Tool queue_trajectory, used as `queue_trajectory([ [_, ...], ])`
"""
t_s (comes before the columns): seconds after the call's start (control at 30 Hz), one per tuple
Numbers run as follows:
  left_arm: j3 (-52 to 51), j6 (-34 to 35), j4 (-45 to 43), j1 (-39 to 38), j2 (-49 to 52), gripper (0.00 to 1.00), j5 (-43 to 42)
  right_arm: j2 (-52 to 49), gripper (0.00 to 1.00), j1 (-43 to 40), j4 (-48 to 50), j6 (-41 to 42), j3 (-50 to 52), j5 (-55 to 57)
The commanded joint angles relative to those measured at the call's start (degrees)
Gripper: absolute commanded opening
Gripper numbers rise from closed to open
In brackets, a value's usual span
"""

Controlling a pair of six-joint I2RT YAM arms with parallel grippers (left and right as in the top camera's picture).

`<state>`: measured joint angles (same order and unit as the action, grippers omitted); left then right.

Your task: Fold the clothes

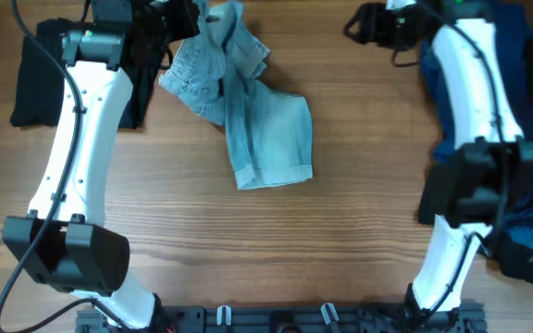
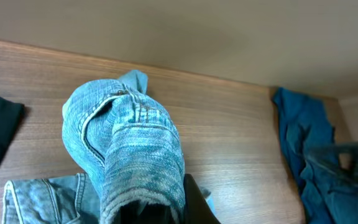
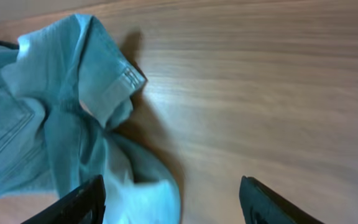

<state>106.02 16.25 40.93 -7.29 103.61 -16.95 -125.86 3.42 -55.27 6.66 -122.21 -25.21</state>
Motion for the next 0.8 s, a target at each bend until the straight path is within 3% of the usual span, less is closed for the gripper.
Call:
queue_trajectory([
  [0.0,0.8,-1.0,0.1,-0.3,-0.4,0.04,0.1,-6.4,0.70,4.2,5.3,3.3,-0.7,-1.7],
  [0.4,0.8,-1.0,3.3,-1.2,-0.4,0.04,0.1,-18.2,0.70,13.9,27.8,12.3,-0.7,1.4],
  [0.63,0.8,-1.0,4.0,-1.5,-0.4,0.04,0.1,-21.7,0.69,16.8,31.4,23.9,-0.7,6.4],
  [0.77,0.8,-1.0,4.0,-1.5,-0.4,0.04,0.1,-22.9,0.62,17.8,32.1,29.7,-0.7,6.3],
])
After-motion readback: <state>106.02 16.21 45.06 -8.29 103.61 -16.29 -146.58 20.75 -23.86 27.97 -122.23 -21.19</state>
